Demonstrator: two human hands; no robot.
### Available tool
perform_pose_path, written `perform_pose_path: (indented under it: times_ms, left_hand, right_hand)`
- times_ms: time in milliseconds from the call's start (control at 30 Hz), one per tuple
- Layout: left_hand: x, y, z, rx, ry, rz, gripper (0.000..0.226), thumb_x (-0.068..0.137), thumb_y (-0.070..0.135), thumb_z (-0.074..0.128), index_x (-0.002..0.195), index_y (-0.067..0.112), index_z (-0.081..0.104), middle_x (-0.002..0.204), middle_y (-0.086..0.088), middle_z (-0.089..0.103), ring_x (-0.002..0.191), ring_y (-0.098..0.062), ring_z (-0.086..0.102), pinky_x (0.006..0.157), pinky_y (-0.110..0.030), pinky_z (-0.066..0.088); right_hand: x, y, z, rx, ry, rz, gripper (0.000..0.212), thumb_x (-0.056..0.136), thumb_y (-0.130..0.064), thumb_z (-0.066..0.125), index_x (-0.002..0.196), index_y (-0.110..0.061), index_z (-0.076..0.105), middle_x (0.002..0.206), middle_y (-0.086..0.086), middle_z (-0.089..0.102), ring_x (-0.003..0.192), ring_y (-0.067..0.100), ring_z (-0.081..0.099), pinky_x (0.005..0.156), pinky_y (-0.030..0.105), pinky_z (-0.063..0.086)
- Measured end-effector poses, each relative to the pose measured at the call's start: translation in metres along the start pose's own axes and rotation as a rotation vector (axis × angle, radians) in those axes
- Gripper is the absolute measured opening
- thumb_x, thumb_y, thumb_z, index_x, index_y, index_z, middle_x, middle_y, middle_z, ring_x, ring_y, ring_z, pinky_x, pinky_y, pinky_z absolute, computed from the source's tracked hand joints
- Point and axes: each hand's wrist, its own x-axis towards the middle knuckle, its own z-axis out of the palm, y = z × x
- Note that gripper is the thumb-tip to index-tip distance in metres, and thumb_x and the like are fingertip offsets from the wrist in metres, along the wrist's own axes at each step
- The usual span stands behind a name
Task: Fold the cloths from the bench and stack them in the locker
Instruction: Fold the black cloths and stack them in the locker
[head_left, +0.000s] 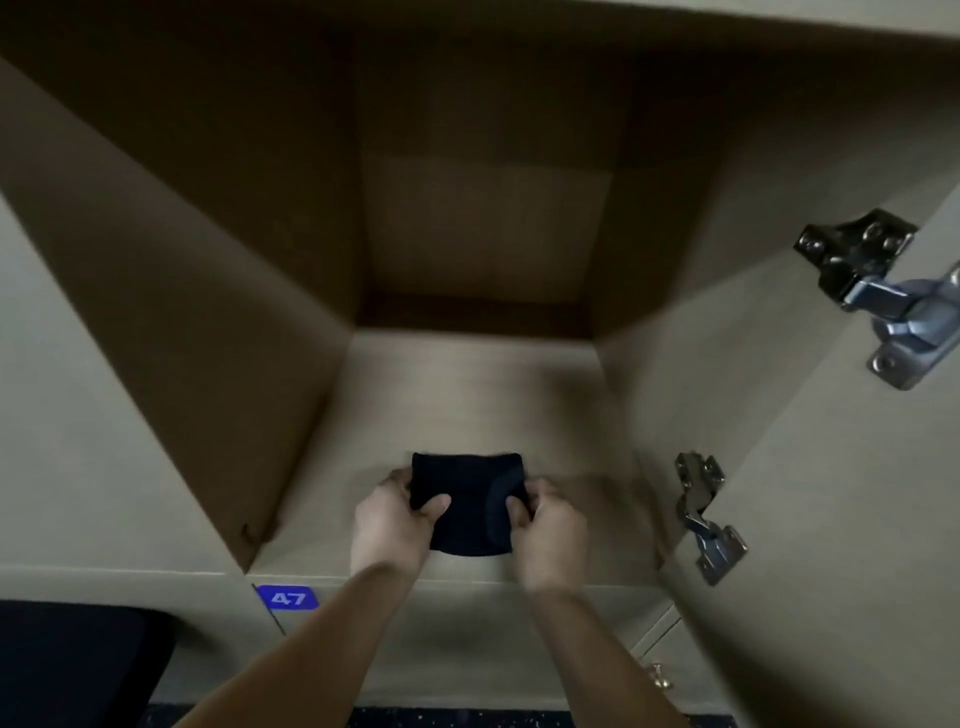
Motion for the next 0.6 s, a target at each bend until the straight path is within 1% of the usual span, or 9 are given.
perform_pose_path:
  times_ms: [67,133,233,300,367,400,433,500,600]
  left_hand:
    - [0.007,-0.006,0.003,0.025,-0.005,0.063,0.042,0.089,0.024,0.07,0.128,0.016,0.056,0.114,-0.003,0.068,0.1,-0.019,0.064,0.088,-0.035,0.055]
    - [0.01,-0.01,0.004,0.095,0.04,0.175,0.049,0.09,0.024,0.068,0.135,0.014,0.051,0.125,-0.005,0.063,0.113,-0.023,0.06,0.097,-0.036,0.05]
    - [0.009,-0.018,0.006,0.45,0.101,0.518,0.045,0.092,0.032,0.047,0.128,0.008,0.061,0.131,-0.01,0.061,0.122,-0.029,0.057,0.1,-0.037,0.046]
    - [0.005,-0.018,0.011,0.674,-0.033,0.642,0.063,0.091,0.038,0.023,0.131,0.007,0.061,0.142,-0.009,0.054,0.134,-0.022,0.048,0.111,-0.032,0.032]
    - [0.003,-0.019,0.013,0.795,-0.141,0.656,0.081,0.086,0.045,-0.002,0.149,0.007,0.033,0.157,-0.006,0.022,0.145,-0.013,0.011,0.117,-0.022,-0.001]
    - [0.005,-0.021,0.013,0.837,-0.175,0.628,0.086,0.081,0.047,-0.012,0.152,0.008,0.017,0.158,-0.004,0.005,0.142,-0.01,-0.005,0.115,-0.022,-0.012]
    - [0.007,-0.021,0.012,0.878,-0.19,0.608,0.089,0.076,0.049,-0.017,0.153,0.009,0.007,0.157,-0.002,-0.004,0.139,-0.008,-0.013,0.114,-0.022,-0.015]
    - [0.008,-0.02,0.011,0.923,-0.206,0.587,0.095,0.071,0.05,-0.022,0.155,0.01,0.001,0.16,-0.002,-0.008,0.137,-0.007,-0.02,0.115,-0.025,-0.013]
    - [0.007,-0.017,0.007,0.982,-0.28,0.555,0.082,0.084,0.054,-0.016,0.155,0.011,-0.007,0.162,-0.002,-0.014,0.144,-0.009,-0.021,0.118,-0.026,-0.012]
  right_hand:
    - [0.003,0.003,0.003,-0.044,0.015,-0.045,0.028,0.095,-0.022,0.057,0.122,-0.014,0.06,0.113,0.005,0.065,0.1,0.022,0.061,0.069,0.016,0.028]
    - [0.002,0.005,0.001,-0.084,0.059,-0.12,0.028,0.094,-0.016,0.056,0.121,-0.011,0.061,0.11,0.009,0.062,0.096,0.027,0.061,0.072,0.023,0.037]
    - [0.001,0.006,0.008,-0.269,0.084,-0.42,0.037,0.085,-0.02,0.051,0.115,-0.007,0.068,0.114,0.011,0.066,0.104,0.03,0.064,0.086,0.034,0.05]
    - [-0.001,0.003,0.012,-0.454,-0.097,-0.533,0.056,0.089,-0.035,0.033,0.124,-0.005,0.065,0.132,0.013,0.06,0.126,0.024,0.055,0.107,0.032,0.033]
    - [0.001,-0.001,0.009,-0.529,-0.275,-0.525,0.096,0.085,-0.058,-0.015,0.149,-0.004,0.032,0.158,0.011,0.022,0.148,0.019,0.018,0.115,0.027,-0.002]
    - [0.004,0.002,0.008,-0.541,-0.365,-0.485,0.112,0.07,-0.064,-0.036,0.154,-0.007,0.012,0.162,0.007,0.001,0.15,0.016,-0.001,0.112,0.025,-0.015]
    - [0.008,0.005,0.005,-0.55,-0.414,-0.46,0.12,0.056,-0.062,-0.045,0.154,-0.01,0.0,0.162,0.004,-0.01,0.148,0.014,-0.012,0.111,0.026,-0.019]
    - [0.012,0.009,0.0,-0.581,-0.455,-0.481,0.125,0.047,-0.061,-0.048,0.154,-0.012,-0.007,0.161,0.002,-0.016,0.147,0.012,-0.018,0.114,0.028,-0.018]
    - [0.014,0.008,-0.003,-0.572,-0.452,-0.473,0.115,0.058,-0.065,-0.045,0.153,-0.012,-0.007,0.161,0.001,-0.017,0.147,0.012,-0.019,0.115,0.028,-0.017]
